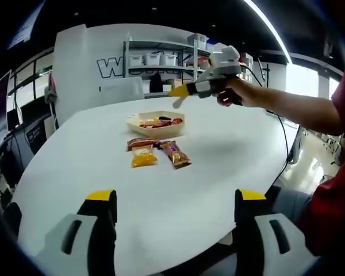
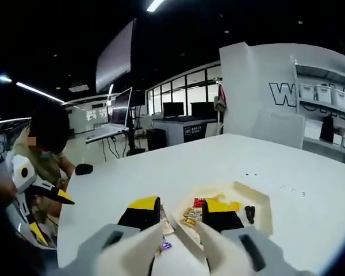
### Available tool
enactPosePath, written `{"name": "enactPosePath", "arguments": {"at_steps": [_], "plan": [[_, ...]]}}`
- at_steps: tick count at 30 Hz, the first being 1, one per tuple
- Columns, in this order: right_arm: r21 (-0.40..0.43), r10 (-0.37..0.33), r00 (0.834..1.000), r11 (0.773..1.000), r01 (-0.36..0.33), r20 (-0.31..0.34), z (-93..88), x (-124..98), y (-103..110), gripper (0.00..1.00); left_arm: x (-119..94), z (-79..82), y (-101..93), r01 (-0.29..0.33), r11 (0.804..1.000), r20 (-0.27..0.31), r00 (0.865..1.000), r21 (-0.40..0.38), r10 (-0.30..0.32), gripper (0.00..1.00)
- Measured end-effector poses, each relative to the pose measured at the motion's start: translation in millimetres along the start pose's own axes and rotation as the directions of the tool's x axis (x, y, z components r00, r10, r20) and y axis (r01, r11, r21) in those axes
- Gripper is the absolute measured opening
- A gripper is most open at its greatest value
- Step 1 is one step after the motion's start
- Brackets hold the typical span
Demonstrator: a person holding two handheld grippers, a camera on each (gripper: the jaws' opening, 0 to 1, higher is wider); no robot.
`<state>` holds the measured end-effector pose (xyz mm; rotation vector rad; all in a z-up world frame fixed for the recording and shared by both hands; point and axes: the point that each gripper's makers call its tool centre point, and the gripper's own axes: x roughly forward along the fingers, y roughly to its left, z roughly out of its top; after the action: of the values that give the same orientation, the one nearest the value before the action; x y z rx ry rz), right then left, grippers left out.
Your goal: Place the target food into the container with the food tongs after gripping and lifting it, then release it inside without dropping or visibly crushing the food.
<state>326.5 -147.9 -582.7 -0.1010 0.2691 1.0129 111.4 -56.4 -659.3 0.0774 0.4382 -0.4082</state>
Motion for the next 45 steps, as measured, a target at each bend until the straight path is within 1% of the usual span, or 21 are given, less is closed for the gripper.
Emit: {"name": "enactPosePath", "arguments": {"at_steps": [2,4,6,11,21,25,27,28,29,30,33,36,37,40,45], "plan": [[-0.002,0.014,1.0,1.0,-0.014,-0.008,-4.3,1.9,7.7,0.24,0.2,-0.4,-0.4,0.001,1.0,0.0,1.0,-0.001,-0.001,0.82],[0.022,0.043,0.999,0.999,-0.042,-0.007,-8.2,5.7,19.5,0.24,1.3,-1.5,-1.7,0.004,1.0,-0.001,1.0,-0.003,-0.004,0.82],[0.016,0.051,0.999,0.999,-0.05,-0.017,-12.5,9.3,25.1,0.24,1.7,-2.2,-3.5,0.006,1.0,-0.005,1.0,0.003,-0.006,0.82],[0.038,0.092,0.995,0.995,-0.091,-0.042,-26.7,12.7,41.2,0.24,0.0,-2.1,-2.0,0.0,1.0,-0.001,1.0,-0.004,0.0,0.82],[0.067,0.124,0.989,0.991,-0.119,-0.085,-54.5,14.7,57.8,0.24,-0.2,-3.5,-5.7,0.005,1.0,-0.005,1.0,0.001,-0.005,0.82],[0.066,0.134,0.985,0.99,-0.128,-0.105,-62.9,14.5,64.4,0.24,-0.2,-1.7,-6.3,0.005,1.0,0.0,1.0,0.0,-0.005,0.82],[0.049,0.141,0.983,0.989,-0.136,-0.113,-65.8,14.5,71.2,0.25,0.1,-1.9,-6.9,0.005,1.0,-0.001,1.0,0.0,-0.005,0.82],[0.043,0.14,0.983,0.99,-0.136,-0.116,-66.6,14.7,72.1,0.25,0.8,-2.4,-7.7,0.007,1.0,-0.002,1.0,-0.001,-0.007,0.82],[0.014,0.128,0.984,0.992,-0.128,-0.12,-68.8,15.6,72.5,0.25,1.3,-2.5,-8.7,0.008,1.0,-0.003,1.0,0.0,-0.008,0.82],[0.005,0.124,0.985,0.992,-0.124,-0.119,-69.8,16.2,73.2,0.24,1.8,-2.5,-9.8,0.01,1.0,-0.004,1.0,0.002,-0.01,0.82],[0.02,0.133,0.983,0.991,-0.131,-0.13,-78.1,17.7,77.6,0.24,3.4,-1.9,-14.1,0.017,1.0,-0.009,1.0,0.012,-0.017,0.82],[-0.005,0.133,0.977,0.991,-0.135,-0.167,-90.5,15.7,80.4,0.24,3.6,-0.2,-14.9,0.021,1.0,-0.006,1.0,0.012,-0.021,0.82],[0.008,0.134,0.981,0.991,-0.134,-0.143,-86.1,13.7,78.2,0.24,3.7,0.2,-14.7,0.02,1.0,-0.006,1.0,0.014,-0.02,0.82],[0.029,0.134,0.98,0.991,-0.131,-0.148,-86.4,9.7,73.9,0.24,4.0,0.7,-15.0,0.022,1.0,-0.007,1.0,0.016,-0.022,0.82],[0.032,0.121,0.98,0.993,-0.118,-0.158,-89.5,0.0,64.9,0.24,5.2,1.2,-16.3,0.025,1.0,-0.007,1.0,0.017,-0.025,0.82]]}}
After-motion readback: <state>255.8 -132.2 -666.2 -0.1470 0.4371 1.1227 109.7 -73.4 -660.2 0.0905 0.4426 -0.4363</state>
